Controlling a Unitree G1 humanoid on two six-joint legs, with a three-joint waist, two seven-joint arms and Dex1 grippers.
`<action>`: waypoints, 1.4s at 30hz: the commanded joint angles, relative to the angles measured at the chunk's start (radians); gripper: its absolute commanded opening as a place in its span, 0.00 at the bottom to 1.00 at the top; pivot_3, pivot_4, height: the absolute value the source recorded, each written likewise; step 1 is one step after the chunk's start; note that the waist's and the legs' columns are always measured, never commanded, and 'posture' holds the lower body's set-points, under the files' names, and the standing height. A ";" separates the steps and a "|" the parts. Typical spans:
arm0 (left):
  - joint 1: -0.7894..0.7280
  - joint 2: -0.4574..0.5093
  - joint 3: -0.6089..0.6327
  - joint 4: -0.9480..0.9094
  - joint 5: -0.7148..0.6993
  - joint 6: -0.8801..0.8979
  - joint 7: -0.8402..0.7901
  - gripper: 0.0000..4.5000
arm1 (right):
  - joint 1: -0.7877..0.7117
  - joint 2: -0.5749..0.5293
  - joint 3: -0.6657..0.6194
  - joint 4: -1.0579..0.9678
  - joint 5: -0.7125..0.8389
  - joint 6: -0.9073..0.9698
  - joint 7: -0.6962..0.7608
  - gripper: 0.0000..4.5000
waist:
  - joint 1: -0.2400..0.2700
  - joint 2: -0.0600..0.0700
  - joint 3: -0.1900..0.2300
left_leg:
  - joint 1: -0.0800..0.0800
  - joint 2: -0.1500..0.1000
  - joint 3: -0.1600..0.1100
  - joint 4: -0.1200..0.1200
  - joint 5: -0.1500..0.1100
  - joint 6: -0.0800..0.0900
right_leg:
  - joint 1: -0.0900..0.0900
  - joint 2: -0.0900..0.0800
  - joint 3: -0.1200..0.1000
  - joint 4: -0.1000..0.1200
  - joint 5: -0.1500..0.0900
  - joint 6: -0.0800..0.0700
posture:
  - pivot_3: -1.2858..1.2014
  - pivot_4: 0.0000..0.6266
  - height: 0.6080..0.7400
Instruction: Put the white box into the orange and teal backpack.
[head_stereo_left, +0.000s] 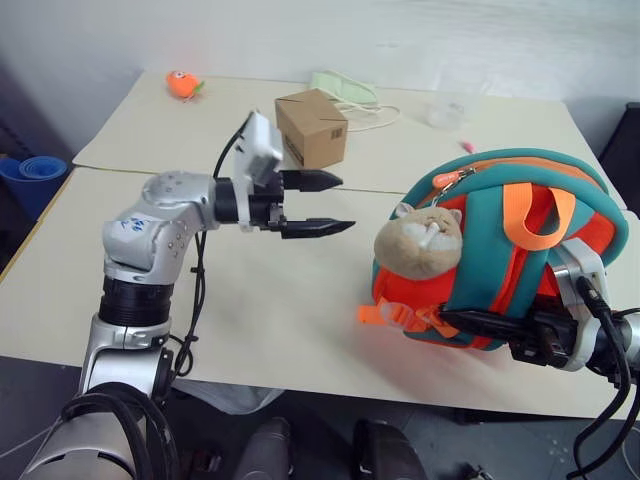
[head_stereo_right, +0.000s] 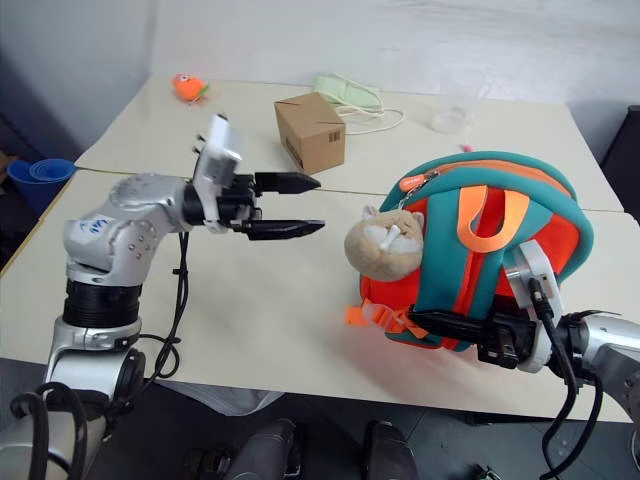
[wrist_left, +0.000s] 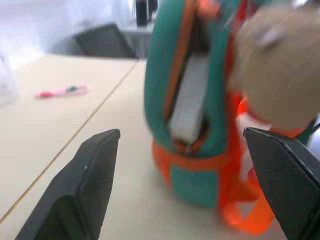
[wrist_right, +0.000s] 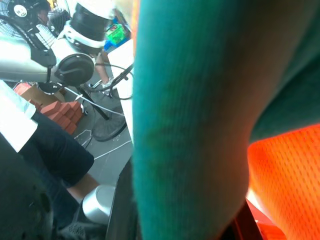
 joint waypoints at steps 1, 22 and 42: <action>-0.031 -0.035 -0.059 -0.084 -0.031 0.032 0.018 0.92 | -0.003 0.009 -0.008 -0.039 0.033 -0.014 -0.015 0.01 | 0.002 0.000 0.000 | 0.000 -0.001 0.000 0.000 0.000 0.000 | 0.000 0.000 0.000 -0.001 0.000 0.000 | 0.52 0.24 1.00; -0.180 -0.008 -0.082 0.231 0.121 -0.132 0.011 0.28 | 0.152 0.037 -0.086 -0.059 0.056 -0.060 -0.064 0.01 | -0.009 0.000 0.000 | 0.000 -0.001 0.003 -0.001 0.002 0.002 | -0.001 0.005 -0.002 0.003 0.000 0.001 | 0.52 0.24 1.00; 0.035 0.042 -0.429 0.503 0.741 -1.001 0.059 0.27 | 0.217 0.085 -0.059 -0.026 -0.010 -0.127 -0.063 0.01 | -0.008 0.000 0.000 | 0.002 -0.001 0.008 -0.002 0.000 0.006 | -0.002 -0.001 0.001 0.002 0.001 0.002 | 0.52 0.24 1.00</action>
